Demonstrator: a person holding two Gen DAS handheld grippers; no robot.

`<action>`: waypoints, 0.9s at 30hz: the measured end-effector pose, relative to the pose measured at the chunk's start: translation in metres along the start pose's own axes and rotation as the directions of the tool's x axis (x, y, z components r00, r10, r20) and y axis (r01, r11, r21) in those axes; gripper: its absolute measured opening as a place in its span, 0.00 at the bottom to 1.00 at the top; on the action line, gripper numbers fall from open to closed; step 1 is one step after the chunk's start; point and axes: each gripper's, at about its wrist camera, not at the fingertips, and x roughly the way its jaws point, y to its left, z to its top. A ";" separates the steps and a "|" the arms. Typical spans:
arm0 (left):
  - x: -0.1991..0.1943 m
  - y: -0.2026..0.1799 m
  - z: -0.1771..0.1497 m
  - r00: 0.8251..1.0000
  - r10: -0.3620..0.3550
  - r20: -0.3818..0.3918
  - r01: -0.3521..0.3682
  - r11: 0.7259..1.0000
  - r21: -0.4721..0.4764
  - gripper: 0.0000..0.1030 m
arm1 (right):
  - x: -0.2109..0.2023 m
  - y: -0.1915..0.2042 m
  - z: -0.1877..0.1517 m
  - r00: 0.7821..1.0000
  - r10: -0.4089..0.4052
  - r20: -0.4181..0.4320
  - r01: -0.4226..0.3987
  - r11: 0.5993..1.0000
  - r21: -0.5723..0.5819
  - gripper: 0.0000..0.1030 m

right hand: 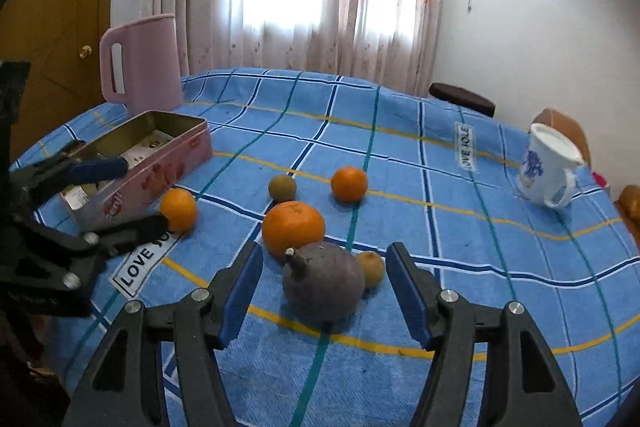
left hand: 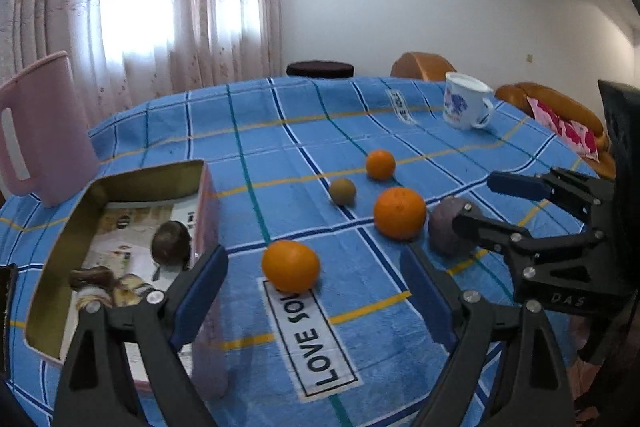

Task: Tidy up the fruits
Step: 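Move the left tool to an orange and close on it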

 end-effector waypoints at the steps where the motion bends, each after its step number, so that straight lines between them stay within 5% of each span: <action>1: 0.003 -0.001 0.001 1.000 -0.008 -0.012 0.008 1.000 -0.002 0.85 | 0.003 0.001 0.001 1.000 0.000 -0.008 0.000 1.000 0.003 0.63; 8: 0.024 0.001 0.005 0.992 -0.051 -0.118 0.053 0.999 0.006 0.57 | 0.018 0.003 0.000 0.997 0.016 -0.077 -0.016 1.000 -0.005 0.63; 18: 0.049 0.005 0.012 0.983 0.069 -0.170 -0.056 0.995 0.080 0.57 | 0.031 0.005 -0.001 0.989 0.036 -0.144 -0.039 0.999 -0.016 0.63; 21: 0.053 0.002 0.013 0.978 0.104 -0.179 -0.085 0.990 0.114 0.57 | 0.035 0.004 -0.001 0.987 0.031 -0.160 -0.034 0.999 -0.018 0.56; 25: 0.048 0.005 0.013 0.980 0.126 -0.153 -0.107 0.986 0.128 0.35 | 0.033 0.002 -0.002 0.988 0.029 -0.151 -0.031 0.999 -0.013 0.51; 27: 0.046 0.008 0.013 0.982 0.110 -0.153 -0.094 0.989 0.110 0.35 | 0.032 0.002 -0.002 0.988 0.038 -0.148 -0.040 0.999 -0.011 0.51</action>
